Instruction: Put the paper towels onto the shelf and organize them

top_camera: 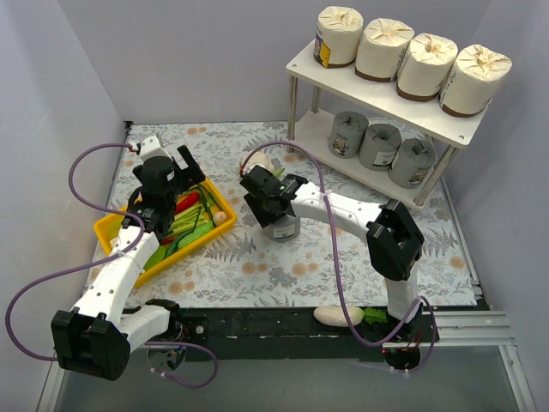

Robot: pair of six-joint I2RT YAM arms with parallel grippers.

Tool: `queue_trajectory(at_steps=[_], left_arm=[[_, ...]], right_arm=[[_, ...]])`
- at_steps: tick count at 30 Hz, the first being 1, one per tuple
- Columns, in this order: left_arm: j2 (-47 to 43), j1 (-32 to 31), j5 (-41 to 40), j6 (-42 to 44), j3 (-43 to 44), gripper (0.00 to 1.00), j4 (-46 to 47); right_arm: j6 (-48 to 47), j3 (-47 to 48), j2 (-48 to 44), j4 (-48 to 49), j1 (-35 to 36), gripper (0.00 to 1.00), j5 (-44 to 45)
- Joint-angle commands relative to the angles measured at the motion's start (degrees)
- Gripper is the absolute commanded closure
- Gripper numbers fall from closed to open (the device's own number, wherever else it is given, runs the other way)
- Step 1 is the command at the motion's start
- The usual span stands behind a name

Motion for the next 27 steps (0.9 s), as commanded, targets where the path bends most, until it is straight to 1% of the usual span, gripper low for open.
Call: queue_trajectory(at_steps=[1,3,6,7,9,10,11,12,14,16,18,19,22,27], left_arm=[[-1.25,-0.34,-0.81,0.78,-0.77,0.02,1.02],[-0.90,-0.34,-0.90,0.69,-0.68,0.02,0.93],[-0.99,-0.34,-1.07,0.43,-0.68,0.02,0.93],[-1.07,-0.43,-1.07,0.43,-0.77,0.02,0.93],[-0.99,-0.34,-1.07,0.34,-0.68,0.02,0.93],[-1.07,-0.43,-1.25,0.34,-0.77,0.02,0.93],[-1.07,-0.34,-1.42,0.43,-0.77,0.02,0.93],[-1.25,-0.34,-1.51,0.43,-0.94,0.02,1.10],[-1.07,-0.51,-1.69,0.34,-0.95,0.02,1.10],[-0.99,-0.69,-1.78,0.43,-1.03,0.02,1.10],[-0.81,-0.78,-1.51,0.34,-0.86,0.02,1.02],[-0.81,-0.78,-1.51,0.43,-0.94,0.02,1.02],[-1.07,-0.78,-1.43,0.25,-0.86,0.02,1.02],[-1.16,-1.04,-1.25,0.34,-0.77,0.02,1.02]], right_arm=[[-8.30,2.04,-1.73,0.18,0.19,0.48,0.93],[-11.55,1.25,-4.35,1.14,0.37,0.51,0.84],[-20.16,-0.59,-8.21,3.86,0.46,0.52,-1.27],[-26.27,-1.99,-9.45,5.53,0.46,0.52,-2.58],[-32.89,-9.18,-14.00,14.73,0.20,0.54,-2.68],[-35.80,-11.21,-15.34,17.47,-0.41,0.58,-1.98],[-40.26,-12.54,-16.22,20.80,-1.03,0.59,-1.63],[-41.70,-13.25,-17.19,21.70,-1.82,0.60,-1.80],[-45.56,-12.38,-17.29,22.07,-5.07,0.58,-3.55],[-48.29,-9.93,-16.50,21.98,-8.31,0.52,-4.00],[-51.71,-7.56,-14.75,21.02,-10.69,0.52,-4.70],[-52.61,-4.93,-14.04,20.31,-13.14,0.52,-6.53],[-57.26,-1.93,-11.23,21.00,-16.93,0.52,-9.61],[-67.10,-0.86,-7.80,23.64,-19.31,0.50,-12.52]])
